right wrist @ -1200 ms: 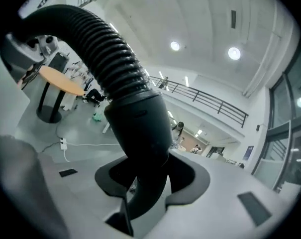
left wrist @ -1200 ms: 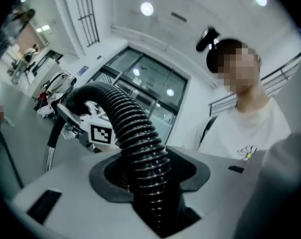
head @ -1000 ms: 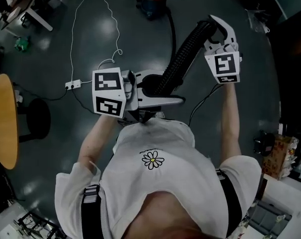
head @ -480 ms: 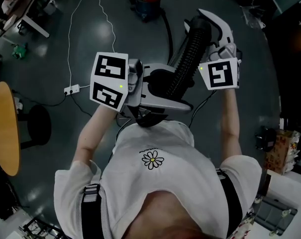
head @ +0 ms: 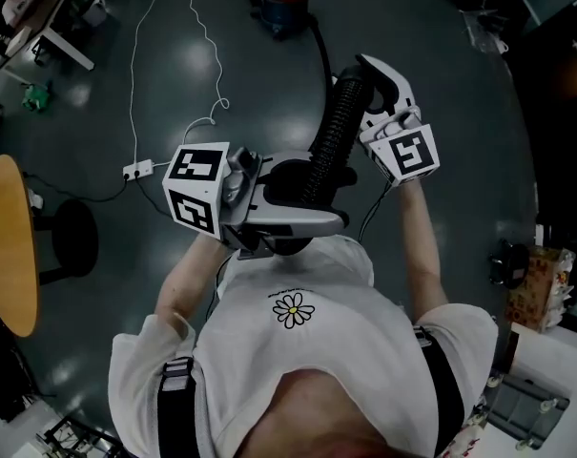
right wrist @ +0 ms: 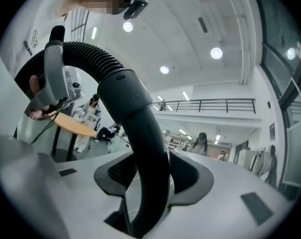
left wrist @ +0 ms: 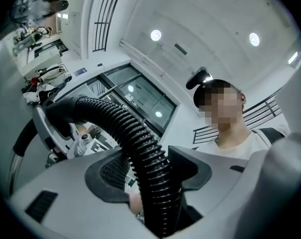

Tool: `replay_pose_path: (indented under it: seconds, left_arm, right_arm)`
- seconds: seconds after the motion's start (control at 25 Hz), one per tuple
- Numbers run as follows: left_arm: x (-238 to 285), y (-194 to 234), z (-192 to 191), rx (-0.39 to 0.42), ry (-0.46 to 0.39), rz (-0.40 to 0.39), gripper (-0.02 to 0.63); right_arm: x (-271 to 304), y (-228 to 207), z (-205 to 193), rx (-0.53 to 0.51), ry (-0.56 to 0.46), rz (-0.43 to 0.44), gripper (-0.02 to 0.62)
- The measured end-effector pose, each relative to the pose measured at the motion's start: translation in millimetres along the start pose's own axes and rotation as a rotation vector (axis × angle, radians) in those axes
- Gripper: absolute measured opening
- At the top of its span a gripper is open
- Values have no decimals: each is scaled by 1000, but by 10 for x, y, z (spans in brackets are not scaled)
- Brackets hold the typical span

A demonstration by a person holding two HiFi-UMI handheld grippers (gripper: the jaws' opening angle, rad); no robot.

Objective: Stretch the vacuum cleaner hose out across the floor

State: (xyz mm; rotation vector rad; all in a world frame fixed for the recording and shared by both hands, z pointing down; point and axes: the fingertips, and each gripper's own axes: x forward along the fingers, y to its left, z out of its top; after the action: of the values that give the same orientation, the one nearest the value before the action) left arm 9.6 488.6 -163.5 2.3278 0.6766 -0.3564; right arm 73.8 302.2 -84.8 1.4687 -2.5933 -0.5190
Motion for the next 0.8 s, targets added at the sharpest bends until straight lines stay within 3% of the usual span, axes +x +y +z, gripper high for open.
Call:
replay_pose_path:
  seconds: [0.16, 0.36, 0.6, 0.8]
  left_arm:
    - [-10, -58, 50, -24, -14, -11, 232]
    - [-225, -512, -362, 16, 47, -58, 232]
    - [-116, -649, -791, 36, 76, -24, 232]
    - [143, -1027, -1118, 118, 115, 6, 232]
  right_arm:
    - [-95, 260, -518, 245, 177, 64, 200]
    - [-342, 1147, -1149, 570, 295, 134, 216]
    - [-556, 1323, -1460, 698, 262, 98, 216]
    - [-804, 1547, -1485, 603, 307, 183, 216]
